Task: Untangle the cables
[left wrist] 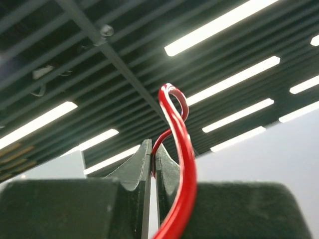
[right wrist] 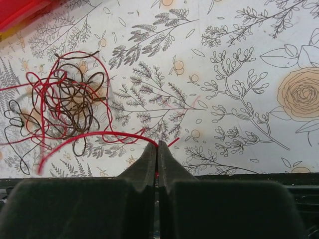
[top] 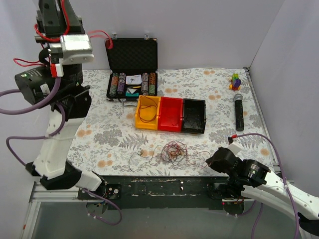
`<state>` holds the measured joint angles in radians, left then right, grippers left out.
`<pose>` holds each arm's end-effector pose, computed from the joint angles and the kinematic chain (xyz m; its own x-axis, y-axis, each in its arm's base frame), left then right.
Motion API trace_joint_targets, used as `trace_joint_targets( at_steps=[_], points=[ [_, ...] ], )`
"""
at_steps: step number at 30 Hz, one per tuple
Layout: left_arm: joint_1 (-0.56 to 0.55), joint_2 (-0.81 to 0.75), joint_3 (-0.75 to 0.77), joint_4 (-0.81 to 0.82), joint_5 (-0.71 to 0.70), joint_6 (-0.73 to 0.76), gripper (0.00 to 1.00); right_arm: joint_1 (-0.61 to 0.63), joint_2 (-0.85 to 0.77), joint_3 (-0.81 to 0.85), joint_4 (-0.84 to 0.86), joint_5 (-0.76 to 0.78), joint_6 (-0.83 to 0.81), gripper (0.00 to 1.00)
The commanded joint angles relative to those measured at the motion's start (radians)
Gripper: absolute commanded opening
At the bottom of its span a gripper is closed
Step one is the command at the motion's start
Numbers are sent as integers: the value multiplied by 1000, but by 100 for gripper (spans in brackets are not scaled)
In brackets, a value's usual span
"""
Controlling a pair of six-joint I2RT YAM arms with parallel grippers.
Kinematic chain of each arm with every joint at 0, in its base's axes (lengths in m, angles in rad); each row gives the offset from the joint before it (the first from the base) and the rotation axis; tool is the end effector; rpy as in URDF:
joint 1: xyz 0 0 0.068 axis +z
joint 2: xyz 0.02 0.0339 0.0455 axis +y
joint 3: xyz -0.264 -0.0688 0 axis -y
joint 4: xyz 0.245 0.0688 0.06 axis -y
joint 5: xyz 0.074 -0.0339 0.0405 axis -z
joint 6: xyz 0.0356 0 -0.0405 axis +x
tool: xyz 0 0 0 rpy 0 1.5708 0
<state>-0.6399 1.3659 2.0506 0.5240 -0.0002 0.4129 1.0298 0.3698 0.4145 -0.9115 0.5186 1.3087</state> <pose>0.1259 -0.0937 0.6759 0.9267 -0.1896 -0.3245 0.2459 0.9588 0.1420 0.0583 0.0628 0.1998 -0.6612 0.5283 -0.5326 0.2291 0.8182 0.5273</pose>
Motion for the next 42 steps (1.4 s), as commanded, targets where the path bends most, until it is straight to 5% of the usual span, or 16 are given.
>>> trace_joint_targets(
  at_steps=[1, 3, 7, 9, 12, 20, 31, 42],
  points=[
    [5, 203, 381, -79, -75, 63, 0, 4, 0, -16, 2, 15, 6, 1],
    [5, 188, 352, -111, -60, 20, 0, 4, -12, -22, 38, 11, -20, 1],
    [5, -63, -91, -137, 167, -91, 0, 4, 6, 10, 135, 24, -100, 1],
    [3, -114, -173, -215, 238, -199, 0, 4, 41, 41, 190, 15, -164, 1],
    [5, -134, -249, -317, 247, -302, 0, 4, 64, 82, 278, -6, -262, 1],
    [3, -203, -565, -222, 247, -356, 0, 4, 51, 173, 365, -23, -422, 1],
    [5, -176, -771, -107, 256, -368, 0, 4, 26, 179, 399, -26, -476, 1],
    [78, -93, -762, -55, 287, -393, 0, 4, 66, 167, 441, -46, -508, 1]
  ],
)
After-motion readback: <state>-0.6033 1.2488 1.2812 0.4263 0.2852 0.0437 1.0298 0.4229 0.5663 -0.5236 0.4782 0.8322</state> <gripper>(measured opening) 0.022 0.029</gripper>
